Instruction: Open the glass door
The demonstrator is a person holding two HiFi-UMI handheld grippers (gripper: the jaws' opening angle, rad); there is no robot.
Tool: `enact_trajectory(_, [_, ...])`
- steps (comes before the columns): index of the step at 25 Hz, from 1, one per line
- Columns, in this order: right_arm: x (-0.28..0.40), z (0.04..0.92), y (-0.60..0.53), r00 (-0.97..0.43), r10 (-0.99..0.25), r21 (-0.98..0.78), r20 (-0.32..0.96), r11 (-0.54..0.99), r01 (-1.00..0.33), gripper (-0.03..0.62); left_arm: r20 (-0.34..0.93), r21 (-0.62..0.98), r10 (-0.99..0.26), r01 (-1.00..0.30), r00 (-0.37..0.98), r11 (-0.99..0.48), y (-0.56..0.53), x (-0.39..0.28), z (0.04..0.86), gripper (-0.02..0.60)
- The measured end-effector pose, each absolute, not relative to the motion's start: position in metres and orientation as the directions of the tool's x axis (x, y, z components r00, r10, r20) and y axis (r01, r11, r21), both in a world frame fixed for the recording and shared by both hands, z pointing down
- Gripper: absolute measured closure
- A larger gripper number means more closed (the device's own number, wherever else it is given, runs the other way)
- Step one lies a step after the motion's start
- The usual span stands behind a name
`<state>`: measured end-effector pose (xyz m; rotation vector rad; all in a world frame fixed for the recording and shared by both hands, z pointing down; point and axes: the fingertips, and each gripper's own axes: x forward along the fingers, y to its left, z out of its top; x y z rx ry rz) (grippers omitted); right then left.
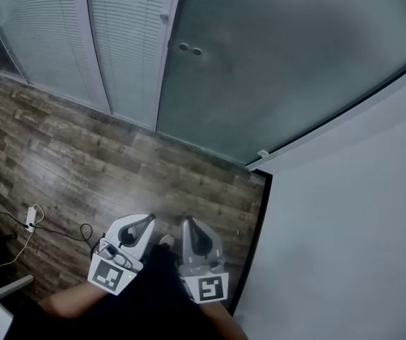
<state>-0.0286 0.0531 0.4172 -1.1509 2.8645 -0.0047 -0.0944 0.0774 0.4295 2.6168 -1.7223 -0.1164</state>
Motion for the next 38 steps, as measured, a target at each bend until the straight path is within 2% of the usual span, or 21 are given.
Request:
enact_trajectory(8, [-0.012,0.419,0.051,-0.700,-0.713,0.019,-0.041,0.700,-0.714,0.592,-0.063,0.087,-0.939,-0.935,0.339,-0.344,0.074,-0.099,0.429,0.581])
enact_trajectory(17, [0.024,0.426,0.041,-0.668,-0.743,-0.023,-0.033,0.669,-0.743,0.592,-0.020,0.093,-0.959,-0.954,0.283,-0.284,0.075,-0.095,0.435,0.581])
enact_trajectory(21, [0.045,0.425,0.030,-0.646,-0.761,-0.016,-0.058,0.647,-0.762,0.592,-0.053,0.097,-0.965,-0.961,0.256,-0.260,0.072,-0.090,0.431,0.581])
enact_trajectory(29, [0.058,0.435,0.007,-0.656,-0.753,-0.077,-0.051,0.658,-0.749,0.592,0.023,0.172,-0.985,-0.971,0.172,-0.166,0.055,-0.095,0.433,0.581])
enact_trajectory(38, [0.051,0.442,-0.027,-0.625,-0.778,-0.080,-0.057,0.628,-0.774,0.592,-0.001,0.161,-0.972,-0.959,0.235,-0.232,0.013,-0.093,0.436,0.581])
